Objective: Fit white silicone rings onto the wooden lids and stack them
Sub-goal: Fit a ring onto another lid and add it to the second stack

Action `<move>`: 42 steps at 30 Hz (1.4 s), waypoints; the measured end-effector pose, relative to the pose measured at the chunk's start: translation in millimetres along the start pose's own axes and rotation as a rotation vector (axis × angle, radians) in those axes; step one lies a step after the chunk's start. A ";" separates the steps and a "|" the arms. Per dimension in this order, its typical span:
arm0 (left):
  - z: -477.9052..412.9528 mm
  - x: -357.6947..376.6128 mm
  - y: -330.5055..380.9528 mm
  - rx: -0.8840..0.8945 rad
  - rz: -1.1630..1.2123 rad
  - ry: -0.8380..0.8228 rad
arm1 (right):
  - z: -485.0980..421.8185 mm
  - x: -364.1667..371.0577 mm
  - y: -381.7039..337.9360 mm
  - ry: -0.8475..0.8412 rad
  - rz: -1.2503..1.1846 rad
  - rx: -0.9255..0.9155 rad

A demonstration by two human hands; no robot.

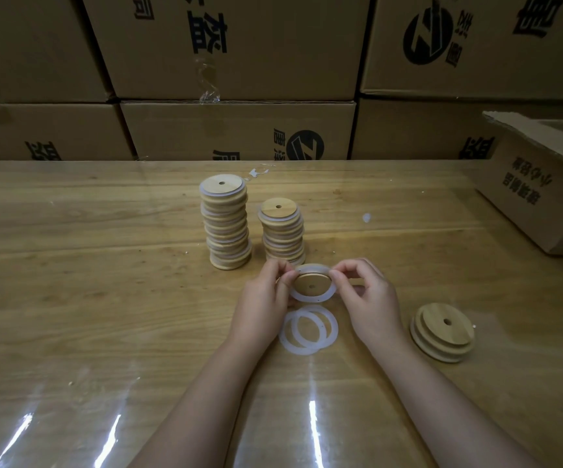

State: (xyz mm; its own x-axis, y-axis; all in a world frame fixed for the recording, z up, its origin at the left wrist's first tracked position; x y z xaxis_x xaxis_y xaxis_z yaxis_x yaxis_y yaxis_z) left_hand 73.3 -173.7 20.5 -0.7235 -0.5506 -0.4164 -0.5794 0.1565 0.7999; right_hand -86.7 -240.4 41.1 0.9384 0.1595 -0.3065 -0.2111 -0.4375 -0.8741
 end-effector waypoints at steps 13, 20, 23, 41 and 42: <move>0.7 -1.7 9.1 0.072 -0.026 -0.010 | -1.4 2.1 0.7 -0.030 0.008 -0.013; 0.9 -2.5 10.6 0.069 -0.022 -0.010 | -1.4 2.4 2.2 -0.042 -0.013 -0.005; 1.1 -2.4 11.0 0.069 -0.030 -0.014 | -1.8 2.2 1.4 -0.041 -0.010 -0.007; 0.0 -0.8 -2.3 -0.082 0.142 0.005 | -2.6 1.6 6.5 -0.015 0.002 0.003; 0.0 -1.0 -2.1 -0.079 0.145 0.004 | -2.5 1.5 6.7 -0.014 0.002 0.005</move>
State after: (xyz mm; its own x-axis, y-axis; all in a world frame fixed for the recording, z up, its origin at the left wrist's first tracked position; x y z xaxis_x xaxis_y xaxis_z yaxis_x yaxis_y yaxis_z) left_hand 75.3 -173.5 19.2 -0.7960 -0.5300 -0.2925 -0.4374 0.1697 0.8831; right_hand -86.1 -245.3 35.8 0.9341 0.1713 -0.3132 -0.2140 -0.4336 -0.8753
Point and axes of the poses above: each hand's wrist, its own z-axis away from the middle knuckle, its own x-axis out of the palm, y = z × x, the point moved 8 cm from there along -z, towards the middle knuckle, and after that the axes turned 6 degrees about x, right-handed, at the moved point
